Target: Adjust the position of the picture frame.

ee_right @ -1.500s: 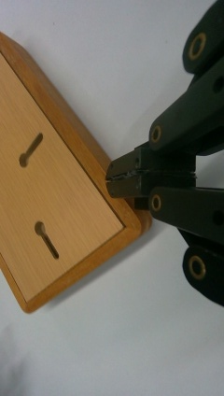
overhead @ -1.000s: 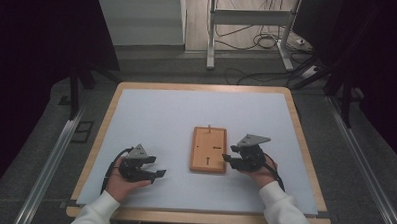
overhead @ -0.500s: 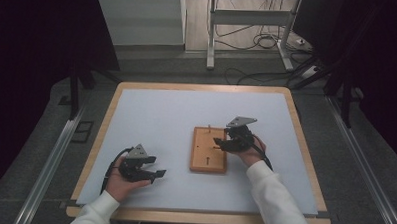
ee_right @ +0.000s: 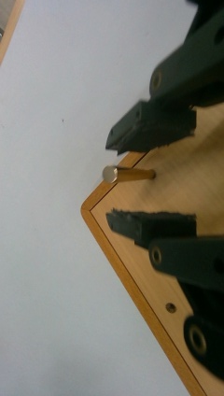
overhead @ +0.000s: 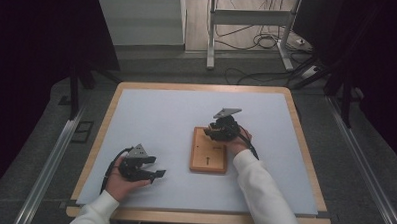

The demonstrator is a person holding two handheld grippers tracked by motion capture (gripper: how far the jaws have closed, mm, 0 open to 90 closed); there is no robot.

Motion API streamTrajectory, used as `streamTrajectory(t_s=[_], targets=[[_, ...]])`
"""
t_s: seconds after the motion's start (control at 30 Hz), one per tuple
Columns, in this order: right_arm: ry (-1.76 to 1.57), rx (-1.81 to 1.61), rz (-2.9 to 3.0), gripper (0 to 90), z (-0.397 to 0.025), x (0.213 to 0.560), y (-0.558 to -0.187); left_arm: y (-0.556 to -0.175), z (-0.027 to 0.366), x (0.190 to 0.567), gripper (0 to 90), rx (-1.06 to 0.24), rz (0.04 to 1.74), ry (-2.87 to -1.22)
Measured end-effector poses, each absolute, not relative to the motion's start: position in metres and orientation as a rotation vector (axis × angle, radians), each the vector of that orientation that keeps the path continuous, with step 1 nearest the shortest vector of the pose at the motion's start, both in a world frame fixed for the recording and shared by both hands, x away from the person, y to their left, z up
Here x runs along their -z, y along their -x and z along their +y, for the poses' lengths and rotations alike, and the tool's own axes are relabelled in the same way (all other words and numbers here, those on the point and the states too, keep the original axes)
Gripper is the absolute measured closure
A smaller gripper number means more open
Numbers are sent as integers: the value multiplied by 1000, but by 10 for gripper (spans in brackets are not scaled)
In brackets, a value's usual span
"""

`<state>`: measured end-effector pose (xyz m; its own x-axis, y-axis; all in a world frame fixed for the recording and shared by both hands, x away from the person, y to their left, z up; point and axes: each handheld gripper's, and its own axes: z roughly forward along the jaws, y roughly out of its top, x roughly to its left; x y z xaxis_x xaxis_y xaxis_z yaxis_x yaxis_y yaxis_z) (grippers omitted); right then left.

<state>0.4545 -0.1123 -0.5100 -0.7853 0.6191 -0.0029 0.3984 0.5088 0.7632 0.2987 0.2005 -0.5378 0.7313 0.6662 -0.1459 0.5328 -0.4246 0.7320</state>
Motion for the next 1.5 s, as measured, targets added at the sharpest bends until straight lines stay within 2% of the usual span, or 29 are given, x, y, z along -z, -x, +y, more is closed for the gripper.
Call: streamTrajectory(t_s=[0.13,0.2,0.57,1.1,1.5], targets=[[-855,-1119,2499,822,-110,515,-460,-299,201,538,309,-215,902,-2123],[-861,-1142,2495,839,-113,516,-461,-299,200,538,309,-212,903,-2124],[-864,-1180,2488,847,-113,503,-452,-300,201,539,309,-210,903,-2127],[-784,-1036,2525,848,-104,495,-396,-299,200,538,308,-212,902,-2128],[-848,-1011,2525,847,-112,507,-400,-300,201,538,309,-212,903,-2131]])
